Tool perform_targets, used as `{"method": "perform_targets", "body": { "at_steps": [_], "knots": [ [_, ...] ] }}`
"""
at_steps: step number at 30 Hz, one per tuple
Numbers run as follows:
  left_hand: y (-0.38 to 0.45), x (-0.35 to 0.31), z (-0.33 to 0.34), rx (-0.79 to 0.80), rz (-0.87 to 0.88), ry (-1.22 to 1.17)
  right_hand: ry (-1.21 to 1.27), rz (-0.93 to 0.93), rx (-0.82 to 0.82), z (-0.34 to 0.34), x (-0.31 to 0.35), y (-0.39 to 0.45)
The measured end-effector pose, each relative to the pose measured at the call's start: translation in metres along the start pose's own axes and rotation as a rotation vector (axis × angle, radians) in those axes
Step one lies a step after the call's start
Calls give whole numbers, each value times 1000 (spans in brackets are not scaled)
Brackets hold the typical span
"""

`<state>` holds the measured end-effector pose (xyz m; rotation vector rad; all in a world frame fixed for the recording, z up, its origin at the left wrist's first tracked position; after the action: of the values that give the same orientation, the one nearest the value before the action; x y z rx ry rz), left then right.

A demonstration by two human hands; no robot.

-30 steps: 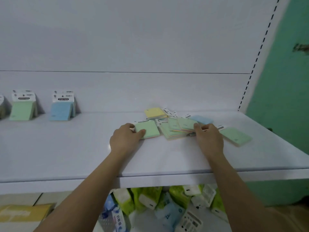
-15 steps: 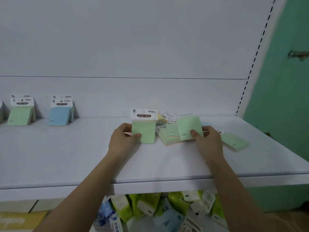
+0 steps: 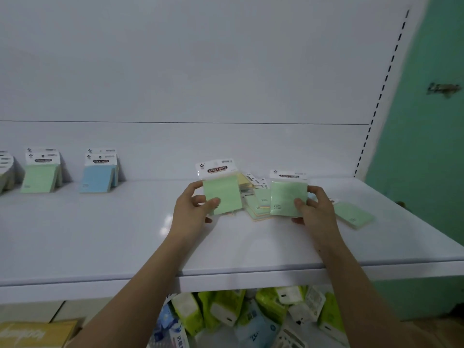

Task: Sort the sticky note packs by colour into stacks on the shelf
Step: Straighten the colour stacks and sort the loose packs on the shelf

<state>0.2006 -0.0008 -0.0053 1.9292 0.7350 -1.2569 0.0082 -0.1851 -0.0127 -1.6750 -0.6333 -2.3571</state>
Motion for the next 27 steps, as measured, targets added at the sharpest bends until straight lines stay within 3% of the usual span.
{"method": "perform_targets", "body": {
  "at_steps": [4,10,17,27],
  "knots": [
    [-9,-5,-1,88,-64,-29,0,-6,-79,3,7,-2],
    [-15,-10,-30,134,-168,-103,42,15,49,7,18,-15],
    [-35,-12,-86,68,-154,-27,74,21,234,45,27,-39],
    [-68,-7,-178,-54,-111,24,56,53,328,109,23,-89]
  ]
}}
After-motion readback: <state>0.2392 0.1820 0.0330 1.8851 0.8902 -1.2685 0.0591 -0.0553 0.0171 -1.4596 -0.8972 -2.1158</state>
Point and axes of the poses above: each hand's wrist, its own y-axis towards the middle knuckle, its own z-axis out of the palm, x = y × z, the point moved 2 cm from there along y, towards the middle knuckle, and after that the axes turned 14 degrees about y, right-handed, at the moved point
